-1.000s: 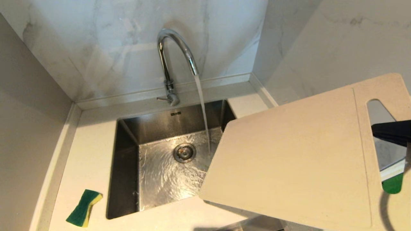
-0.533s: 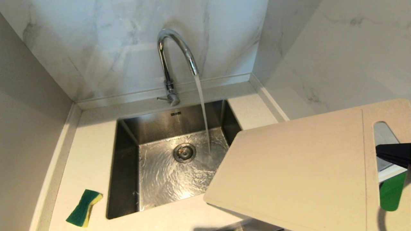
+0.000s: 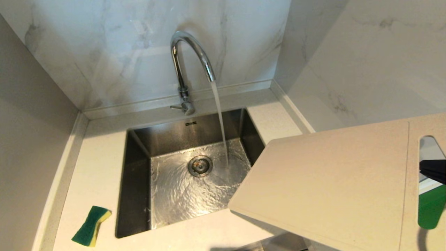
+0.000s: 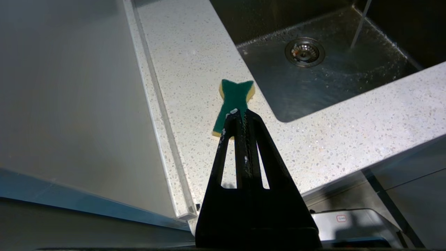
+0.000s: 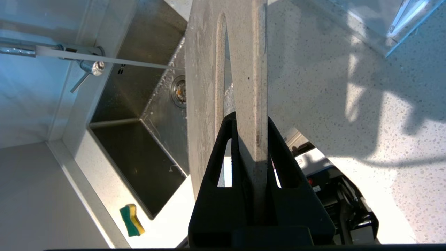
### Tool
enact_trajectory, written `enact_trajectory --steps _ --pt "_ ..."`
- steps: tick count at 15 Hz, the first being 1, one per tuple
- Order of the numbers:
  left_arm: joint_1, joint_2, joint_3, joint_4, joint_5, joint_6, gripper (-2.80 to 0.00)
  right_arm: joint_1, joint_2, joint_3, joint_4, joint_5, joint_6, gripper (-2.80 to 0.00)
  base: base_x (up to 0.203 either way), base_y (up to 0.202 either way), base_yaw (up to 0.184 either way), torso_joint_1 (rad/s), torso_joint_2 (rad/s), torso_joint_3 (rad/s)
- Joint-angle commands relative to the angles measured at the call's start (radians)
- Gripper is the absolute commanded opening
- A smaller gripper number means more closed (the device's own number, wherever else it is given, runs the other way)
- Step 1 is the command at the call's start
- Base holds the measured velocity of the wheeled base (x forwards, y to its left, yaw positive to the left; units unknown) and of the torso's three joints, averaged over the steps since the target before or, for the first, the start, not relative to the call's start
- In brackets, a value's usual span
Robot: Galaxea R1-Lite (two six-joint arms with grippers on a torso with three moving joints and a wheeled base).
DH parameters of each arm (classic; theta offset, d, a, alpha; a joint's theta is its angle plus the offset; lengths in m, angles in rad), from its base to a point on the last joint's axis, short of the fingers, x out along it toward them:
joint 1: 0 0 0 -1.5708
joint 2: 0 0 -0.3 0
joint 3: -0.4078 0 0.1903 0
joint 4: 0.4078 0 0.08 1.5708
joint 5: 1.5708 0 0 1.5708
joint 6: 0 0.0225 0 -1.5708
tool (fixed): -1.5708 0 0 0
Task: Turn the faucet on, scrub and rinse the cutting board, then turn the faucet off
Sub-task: Put down the cutting board
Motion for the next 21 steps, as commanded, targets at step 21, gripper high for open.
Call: enact_trajectory --steps 21 --pt "0.0 0.0 0.002 -0.001 0.0 -0.003 -2.8 -0.003 0.023 0.125 -0.154 -0.233 0.283 -2.8 0.0 0.0 0.0 0.0 0.0 0.0"
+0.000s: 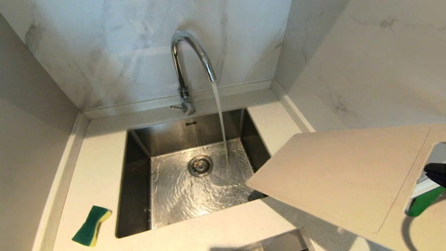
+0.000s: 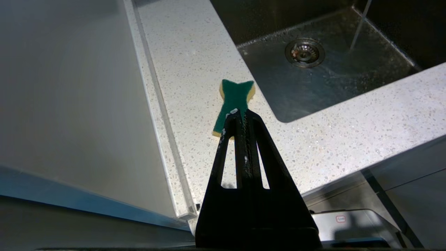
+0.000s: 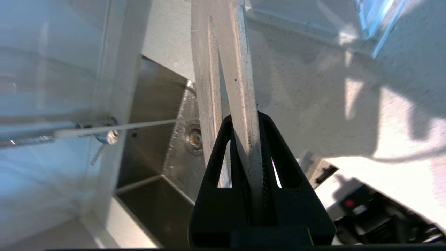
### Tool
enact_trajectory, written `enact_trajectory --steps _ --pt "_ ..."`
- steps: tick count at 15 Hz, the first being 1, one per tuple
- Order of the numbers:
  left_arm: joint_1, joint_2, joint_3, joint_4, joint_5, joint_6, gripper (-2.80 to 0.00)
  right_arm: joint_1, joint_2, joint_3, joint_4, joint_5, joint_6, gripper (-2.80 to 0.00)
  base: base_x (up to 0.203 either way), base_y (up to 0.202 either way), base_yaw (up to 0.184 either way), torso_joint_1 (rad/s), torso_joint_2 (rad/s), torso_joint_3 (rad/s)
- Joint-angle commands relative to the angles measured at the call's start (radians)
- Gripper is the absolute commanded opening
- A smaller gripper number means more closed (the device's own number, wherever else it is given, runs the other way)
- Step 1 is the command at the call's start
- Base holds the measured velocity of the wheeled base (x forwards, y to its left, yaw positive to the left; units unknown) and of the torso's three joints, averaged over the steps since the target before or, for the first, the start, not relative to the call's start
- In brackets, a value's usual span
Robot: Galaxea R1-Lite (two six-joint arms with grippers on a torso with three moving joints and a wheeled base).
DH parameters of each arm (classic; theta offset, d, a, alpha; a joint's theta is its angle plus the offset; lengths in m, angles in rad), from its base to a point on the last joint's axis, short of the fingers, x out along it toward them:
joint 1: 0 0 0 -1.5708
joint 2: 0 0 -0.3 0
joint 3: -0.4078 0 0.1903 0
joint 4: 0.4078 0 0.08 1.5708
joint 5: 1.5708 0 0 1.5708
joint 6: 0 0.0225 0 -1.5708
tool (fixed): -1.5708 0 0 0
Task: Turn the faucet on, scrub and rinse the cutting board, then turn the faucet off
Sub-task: Put down the cutting board
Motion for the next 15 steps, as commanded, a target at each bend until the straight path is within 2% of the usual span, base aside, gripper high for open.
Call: enact_trajectory --steps 1,7,15 --pt "0.0 0.0 0.002 0.0 0.0 0.0 -2.8 -0.001 0.057 -0.016 -0.024 -0.034 0.06 -2.8 0.0 0.0 0.0 0.0 0.0 0.0" --pt "0.0 0.0 0.002 0.0 0.0 0.001 -2.8 -0.074 0.219 -0.114 -0.076 -0.043 0.175 -2.8 0.0 0.0 0.0 0.0 0.0 0.0" --pt "0.0 0.0 0.002 0.0 0.0 0.0 -2.8 -0.078 0.228 -0.105 -0.11 -0.045 0.179 -2.8 0.0 0.0 0.0 0.0 0.0 0.0"
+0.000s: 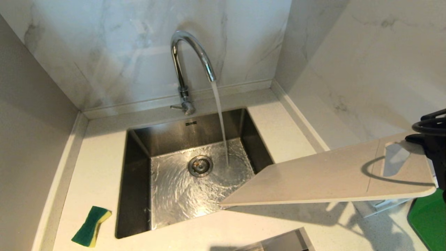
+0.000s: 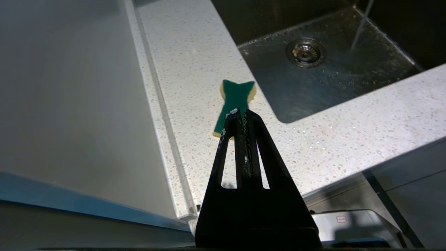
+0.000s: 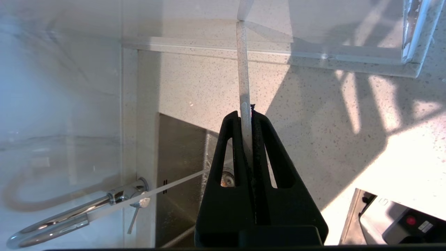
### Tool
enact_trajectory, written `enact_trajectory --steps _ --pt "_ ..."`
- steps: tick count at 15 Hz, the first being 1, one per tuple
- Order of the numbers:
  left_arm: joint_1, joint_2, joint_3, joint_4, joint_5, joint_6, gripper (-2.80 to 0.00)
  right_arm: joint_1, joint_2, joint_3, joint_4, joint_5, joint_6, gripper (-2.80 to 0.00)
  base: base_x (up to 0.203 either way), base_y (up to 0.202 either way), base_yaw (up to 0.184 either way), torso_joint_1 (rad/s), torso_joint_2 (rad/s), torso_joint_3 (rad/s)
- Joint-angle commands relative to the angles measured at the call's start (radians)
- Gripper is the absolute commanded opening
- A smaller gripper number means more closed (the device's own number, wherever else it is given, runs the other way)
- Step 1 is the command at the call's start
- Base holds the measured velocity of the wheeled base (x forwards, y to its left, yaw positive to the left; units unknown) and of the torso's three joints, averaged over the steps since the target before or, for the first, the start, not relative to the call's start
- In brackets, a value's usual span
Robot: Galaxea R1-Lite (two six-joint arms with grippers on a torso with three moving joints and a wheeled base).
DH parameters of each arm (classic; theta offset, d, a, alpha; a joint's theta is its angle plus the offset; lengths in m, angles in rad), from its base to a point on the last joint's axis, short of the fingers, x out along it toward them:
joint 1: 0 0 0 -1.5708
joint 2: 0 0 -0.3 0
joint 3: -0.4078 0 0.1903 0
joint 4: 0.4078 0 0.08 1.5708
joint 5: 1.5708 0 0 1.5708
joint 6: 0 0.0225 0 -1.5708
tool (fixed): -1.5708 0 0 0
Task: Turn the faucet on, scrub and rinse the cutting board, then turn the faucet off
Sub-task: Put down the cutting board
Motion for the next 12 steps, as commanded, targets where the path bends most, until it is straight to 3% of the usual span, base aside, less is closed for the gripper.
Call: enact_trajectory --steps 1,8,12 --pt "0.0 0.0 0.002 0.0 0.0 0.0 -2.8 0.0 0.003 0.002 0.002 0.001 0.005 -2.8 0.0 0.0 0.0 0.0 0.0 0.0" --pt "0.0 0.0 0.002 0.0 0.0 0.0 -2.8 0.003 -0.002 0.001 0.001 0.015 0.002 -2.8 0.0 0.0 0.0 0.0 0.0 0.0" --pt "0.0 0.0 0.002 0.0 0.0 0.0 -2.8 0.006 -0.026 -0.027 -0.001 0.117 -0.003 -2.8 0.0 0.0 0.0 0.0 0.0 0.0"
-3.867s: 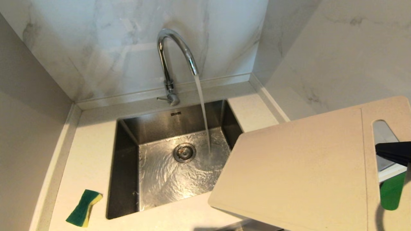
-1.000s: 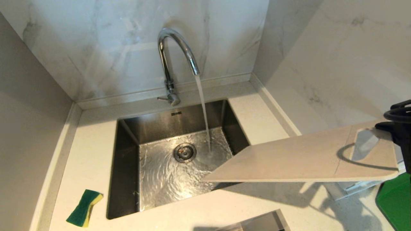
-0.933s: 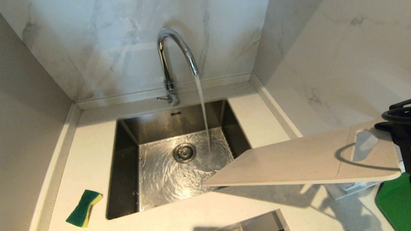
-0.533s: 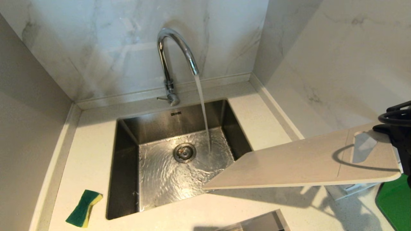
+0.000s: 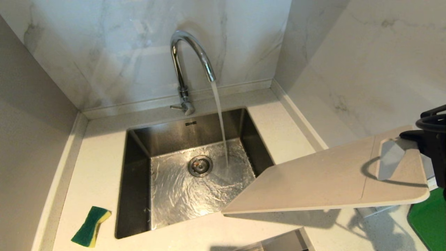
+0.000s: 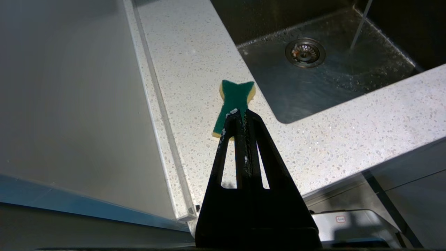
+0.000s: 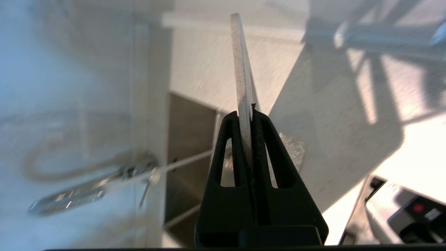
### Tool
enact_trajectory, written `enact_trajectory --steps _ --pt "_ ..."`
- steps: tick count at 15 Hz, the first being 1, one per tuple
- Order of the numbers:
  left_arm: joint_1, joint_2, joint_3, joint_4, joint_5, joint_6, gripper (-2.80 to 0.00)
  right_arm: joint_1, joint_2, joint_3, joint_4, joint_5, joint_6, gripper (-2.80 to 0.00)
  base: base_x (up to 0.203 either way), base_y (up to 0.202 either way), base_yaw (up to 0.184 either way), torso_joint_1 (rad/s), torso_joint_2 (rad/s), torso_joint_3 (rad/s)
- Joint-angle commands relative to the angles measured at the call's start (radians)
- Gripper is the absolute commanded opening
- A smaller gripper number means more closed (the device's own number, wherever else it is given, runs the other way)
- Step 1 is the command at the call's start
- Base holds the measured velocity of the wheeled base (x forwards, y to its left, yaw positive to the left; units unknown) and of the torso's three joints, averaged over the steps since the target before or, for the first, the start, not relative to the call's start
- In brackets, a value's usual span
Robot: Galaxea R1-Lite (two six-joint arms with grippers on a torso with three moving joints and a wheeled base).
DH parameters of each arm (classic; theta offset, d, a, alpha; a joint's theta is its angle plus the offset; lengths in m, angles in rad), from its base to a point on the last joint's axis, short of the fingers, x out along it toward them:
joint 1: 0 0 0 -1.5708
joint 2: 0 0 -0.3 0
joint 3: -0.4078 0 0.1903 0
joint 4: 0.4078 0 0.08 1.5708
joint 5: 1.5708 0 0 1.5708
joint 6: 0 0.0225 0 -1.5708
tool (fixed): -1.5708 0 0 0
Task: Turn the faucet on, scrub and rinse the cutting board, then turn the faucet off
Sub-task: Put down the cutting board
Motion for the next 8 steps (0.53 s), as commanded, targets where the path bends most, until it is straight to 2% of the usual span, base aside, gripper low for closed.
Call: enact_trajectory --steps 1,4,8 --pt "0.0 0.0 0.002 0.0 0.0 0.001 -2.8 0.001 -0.015 -0.017 0.002 0.035 0.006 -2.8 0.0 0.0 0.0 0.0 0.0 0.0" --pt "0.0 0.0 0.002 0.0 0.0 0.001 -2.8 0.001 -0.027 -0.022 0.002 0.078 0.006 -2.8 0.0 0.0 0.0 0.0 0.0 0.0" --pt "0.0 0.0 0.002 0.0 0.0 0.001 -2.8 0.001 -0.082 0.006 0.029 0.082 0.006 -2.8 0.0 0.0 0.0 0.0 0.0 0.0"
